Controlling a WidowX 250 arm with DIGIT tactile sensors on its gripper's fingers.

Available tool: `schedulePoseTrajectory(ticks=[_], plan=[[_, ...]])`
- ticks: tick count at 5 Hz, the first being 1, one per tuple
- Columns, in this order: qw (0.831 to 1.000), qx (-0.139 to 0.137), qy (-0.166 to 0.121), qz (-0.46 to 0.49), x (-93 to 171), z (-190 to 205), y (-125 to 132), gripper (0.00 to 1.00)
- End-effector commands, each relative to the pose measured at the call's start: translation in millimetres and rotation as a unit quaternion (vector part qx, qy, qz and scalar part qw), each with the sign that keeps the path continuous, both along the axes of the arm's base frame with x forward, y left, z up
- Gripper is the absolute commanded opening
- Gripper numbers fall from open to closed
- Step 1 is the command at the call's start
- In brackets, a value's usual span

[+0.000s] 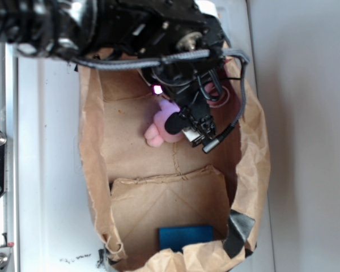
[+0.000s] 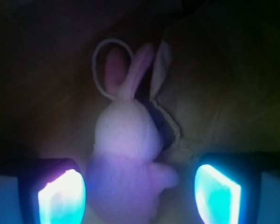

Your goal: Grab the pink bunny.

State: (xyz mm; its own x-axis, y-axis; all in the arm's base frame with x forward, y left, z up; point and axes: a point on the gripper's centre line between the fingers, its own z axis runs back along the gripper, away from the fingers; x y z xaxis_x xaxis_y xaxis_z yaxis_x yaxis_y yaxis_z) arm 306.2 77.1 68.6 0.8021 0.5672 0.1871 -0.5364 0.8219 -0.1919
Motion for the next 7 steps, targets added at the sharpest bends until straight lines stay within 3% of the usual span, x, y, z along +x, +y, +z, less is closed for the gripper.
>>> schedulePoseTrajectory(ticks=[1,3,7], plan=[[1.0,0.006,-0.024,0.011,32,6,2,1.0],[1.0,0.008,-0.003,-0.015,32,-6,-20,1.0],[0.997,-0.015,0.024,-0.075,21,-11,-59,1.0]])
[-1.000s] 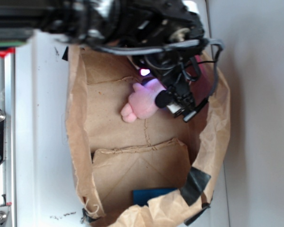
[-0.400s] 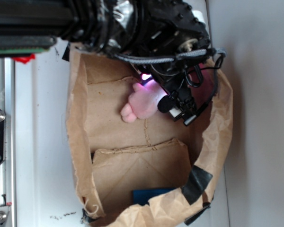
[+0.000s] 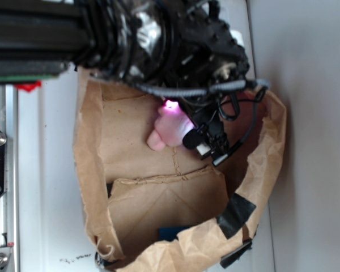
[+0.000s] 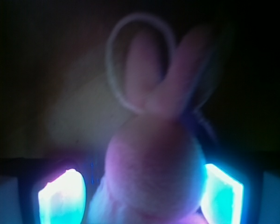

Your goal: Grab the pink bunny.

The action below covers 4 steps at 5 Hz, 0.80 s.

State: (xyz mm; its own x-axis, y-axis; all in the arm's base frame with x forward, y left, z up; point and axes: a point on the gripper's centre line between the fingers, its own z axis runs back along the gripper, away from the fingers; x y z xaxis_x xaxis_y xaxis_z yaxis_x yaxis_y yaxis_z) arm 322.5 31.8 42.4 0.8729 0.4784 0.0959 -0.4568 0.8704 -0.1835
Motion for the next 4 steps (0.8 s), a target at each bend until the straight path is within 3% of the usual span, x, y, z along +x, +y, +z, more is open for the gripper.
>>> schedulePoseTrajectory(ticks=[1,3,4], plan=[[1.0,0.002,-0.015,-0.005,7,13,-10,0.0],[1.0,0.004,-0.015,-0.021,3,31,2,0.0],[0.999,0.003,-0.025,-0.046,-5,58,9,0.0]])
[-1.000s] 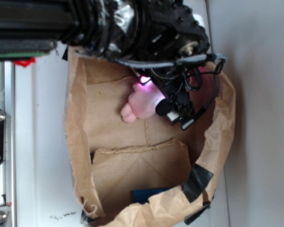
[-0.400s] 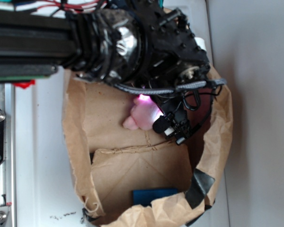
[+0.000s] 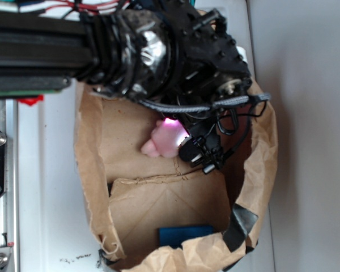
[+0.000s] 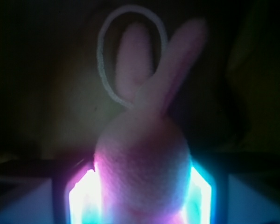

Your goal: Grab the pink bunny.

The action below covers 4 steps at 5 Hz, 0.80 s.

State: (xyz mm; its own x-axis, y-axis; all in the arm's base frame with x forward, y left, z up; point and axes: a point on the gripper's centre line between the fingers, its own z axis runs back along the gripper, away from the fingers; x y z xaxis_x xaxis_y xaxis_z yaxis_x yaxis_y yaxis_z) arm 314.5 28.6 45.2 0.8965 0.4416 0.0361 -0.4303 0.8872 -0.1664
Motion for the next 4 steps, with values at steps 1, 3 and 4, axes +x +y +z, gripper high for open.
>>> schedulePoseTrajectory(ticks=[1,3,4], plan=[[0.995,0.035,-0.034,-0.088,-3,75,6,0.0],[0.984,0.086,-0.052,-0.146,-17,108,-16,0.0],[0.972,0.12,-0.083,-0.185,-16,123,-28,0.0]])
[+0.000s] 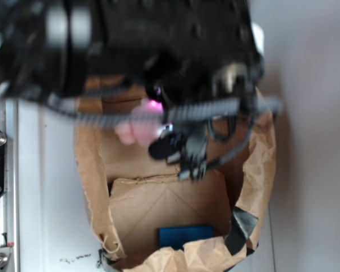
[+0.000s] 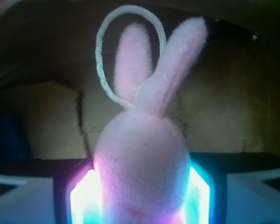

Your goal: Grab the pink bunny.

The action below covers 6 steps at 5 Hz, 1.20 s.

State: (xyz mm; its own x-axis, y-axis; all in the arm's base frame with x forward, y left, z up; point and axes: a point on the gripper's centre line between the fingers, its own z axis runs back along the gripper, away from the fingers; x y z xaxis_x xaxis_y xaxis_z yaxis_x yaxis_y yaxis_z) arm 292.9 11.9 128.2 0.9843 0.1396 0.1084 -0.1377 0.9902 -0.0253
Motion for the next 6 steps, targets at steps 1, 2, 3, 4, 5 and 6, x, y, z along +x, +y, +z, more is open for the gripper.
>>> schedulePoseTrajectory(ticks=[1,2,3,4,5,6], plan=[[0.99,0.052,-0.107,-0.072,10,55,-15,0.0],[0.99,0.047,-0.115,-0.07,10,68,-11,0.0],[0.991,0.032,-0.109,-0.068,4,76,-6,0.0],[0.991,0.019,-0.094,-0.088,-9,82,-7,0.0],[0.991,0.019,-0.096,-0.086,-16,84,-5,0.0],[0.991,0.017,-0.1,-0.085,-14,84,-5,0.0]])
